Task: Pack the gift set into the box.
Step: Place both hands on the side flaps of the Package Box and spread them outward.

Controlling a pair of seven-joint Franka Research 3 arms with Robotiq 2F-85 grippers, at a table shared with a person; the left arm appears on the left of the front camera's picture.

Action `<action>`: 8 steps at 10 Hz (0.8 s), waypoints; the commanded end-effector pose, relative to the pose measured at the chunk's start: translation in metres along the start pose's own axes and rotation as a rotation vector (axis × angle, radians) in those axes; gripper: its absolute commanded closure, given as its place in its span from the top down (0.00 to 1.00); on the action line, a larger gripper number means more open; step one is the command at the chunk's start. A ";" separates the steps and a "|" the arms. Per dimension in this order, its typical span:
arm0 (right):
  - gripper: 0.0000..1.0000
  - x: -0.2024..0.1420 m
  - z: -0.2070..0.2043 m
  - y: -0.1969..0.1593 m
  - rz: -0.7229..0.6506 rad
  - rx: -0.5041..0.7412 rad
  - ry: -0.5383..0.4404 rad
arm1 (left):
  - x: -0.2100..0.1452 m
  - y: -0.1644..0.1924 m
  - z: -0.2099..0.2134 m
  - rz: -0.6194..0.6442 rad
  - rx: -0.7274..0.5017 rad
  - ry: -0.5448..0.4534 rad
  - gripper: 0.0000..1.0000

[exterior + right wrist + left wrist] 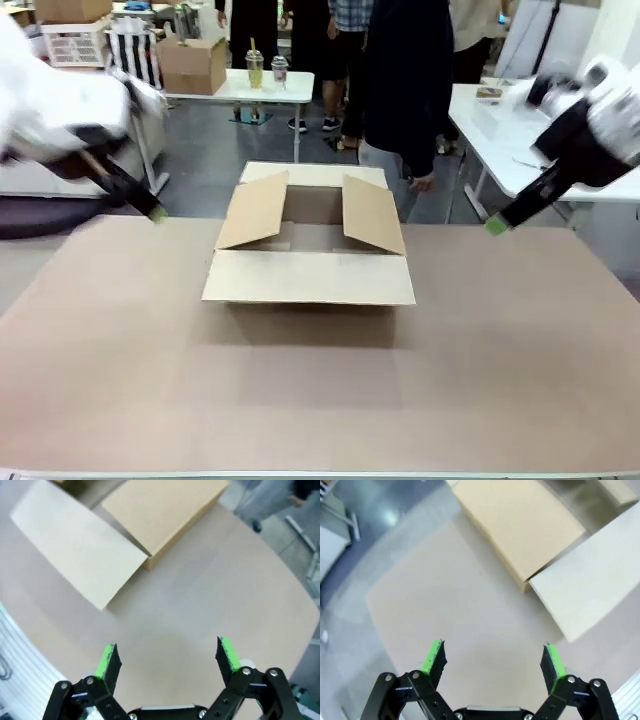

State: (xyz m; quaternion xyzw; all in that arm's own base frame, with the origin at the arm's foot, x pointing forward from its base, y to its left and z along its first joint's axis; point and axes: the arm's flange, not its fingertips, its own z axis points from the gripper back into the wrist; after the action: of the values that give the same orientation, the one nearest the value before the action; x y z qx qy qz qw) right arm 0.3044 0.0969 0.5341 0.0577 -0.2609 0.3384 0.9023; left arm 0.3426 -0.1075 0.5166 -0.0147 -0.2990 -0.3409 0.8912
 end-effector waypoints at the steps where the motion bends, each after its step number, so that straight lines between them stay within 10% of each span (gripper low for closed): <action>1: 1.00 0.009 -0.042 0.001 0.040 0.000 0.041 | -0.048 -0.029 0.007 0.050 -0.073 -0.276 1.00; 2: 1.00 0.009 -0.042 0.001 0.040 0.000 0.041 | 0.000 0.000 0.000 0.000 0.000 0.000 1.00; 4: 1.00 -0.002 -0.002 0.004 0.011 0.002 0.014 | 0.006 -0.001 0.037 0.038 -0.021 -0.136 1.00; 6: 1.00 -0.031 0.017 -0.037 -0.321 0.519 -0.317 | 0.015 0.007 0.054 0.041 -0.549 -0.206 1.00; 8: 1.00 -0.054 0.038 -0.079 -0.738 0.832 -0.399 | -0.002 0.037 0.057 0.250 -0.829 -0.164 1.00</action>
State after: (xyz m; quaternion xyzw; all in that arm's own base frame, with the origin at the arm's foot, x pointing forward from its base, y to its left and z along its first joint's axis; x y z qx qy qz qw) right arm 0.3013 0.0183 0.5435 0.3426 -0.2531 0.2344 0.8738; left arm 0.3229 -0.0957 0.5722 -0.3364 -0.2928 -0.3672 0.8163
